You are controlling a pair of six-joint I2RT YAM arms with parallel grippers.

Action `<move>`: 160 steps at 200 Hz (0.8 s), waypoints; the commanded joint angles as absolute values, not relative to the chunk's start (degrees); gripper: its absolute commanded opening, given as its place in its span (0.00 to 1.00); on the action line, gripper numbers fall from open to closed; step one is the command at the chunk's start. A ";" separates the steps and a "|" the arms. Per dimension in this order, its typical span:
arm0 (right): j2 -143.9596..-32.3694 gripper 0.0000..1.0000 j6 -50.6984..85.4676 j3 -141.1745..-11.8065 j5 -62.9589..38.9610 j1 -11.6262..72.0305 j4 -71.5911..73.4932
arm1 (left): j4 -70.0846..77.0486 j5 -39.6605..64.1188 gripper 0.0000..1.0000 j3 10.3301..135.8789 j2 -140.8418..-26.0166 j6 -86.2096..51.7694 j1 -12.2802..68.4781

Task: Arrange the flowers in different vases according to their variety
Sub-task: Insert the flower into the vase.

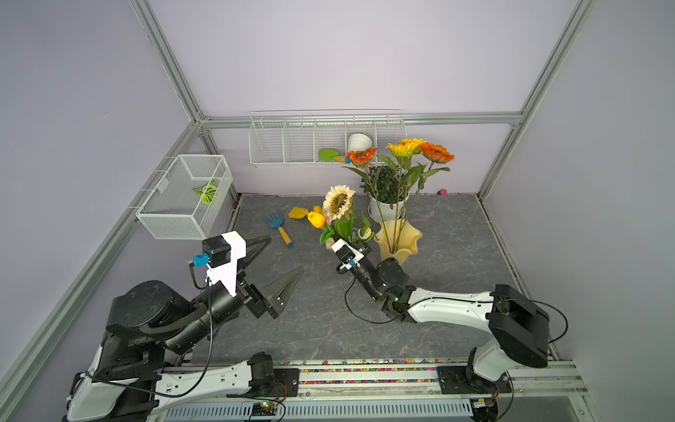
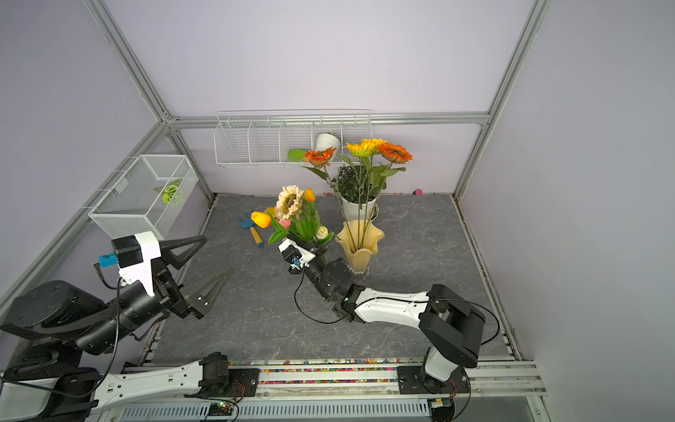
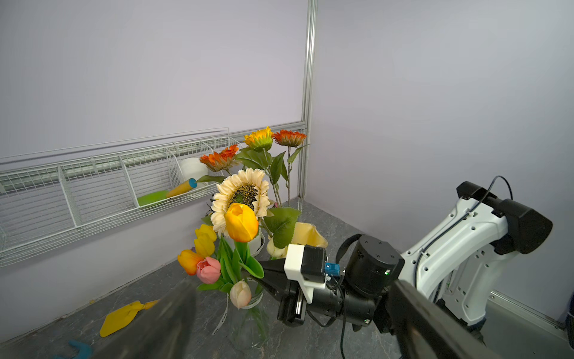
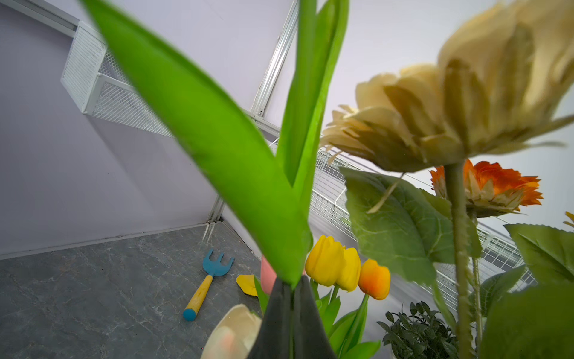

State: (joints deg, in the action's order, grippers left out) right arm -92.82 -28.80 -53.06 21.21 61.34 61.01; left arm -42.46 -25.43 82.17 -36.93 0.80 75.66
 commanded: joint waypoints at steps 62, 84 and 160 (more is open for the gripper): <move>-92.17 0.00 -28.65 -49.02 26.97 60.86 63.69 | -41.13 -24.49 1.00 82.21 -38.06 1.80 75.85; -92.70 0.00 -28.92 -47.93 28.80 60.94 64.14 | -41.12 -24.41 1.00 82.40 -38.30 2.06 75.84; -93.79 0.37 -27.71 -47.55 33.09 60.93 64.55 | -41.04 -24.30 1.00 82.62 -38.93 2.18 75.85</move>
State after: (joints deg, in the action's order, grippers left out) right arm -93.32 -28.42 -48.29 30.20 61.34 62.46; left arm -41.89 -25.12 82.17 -38.46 1.21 75.66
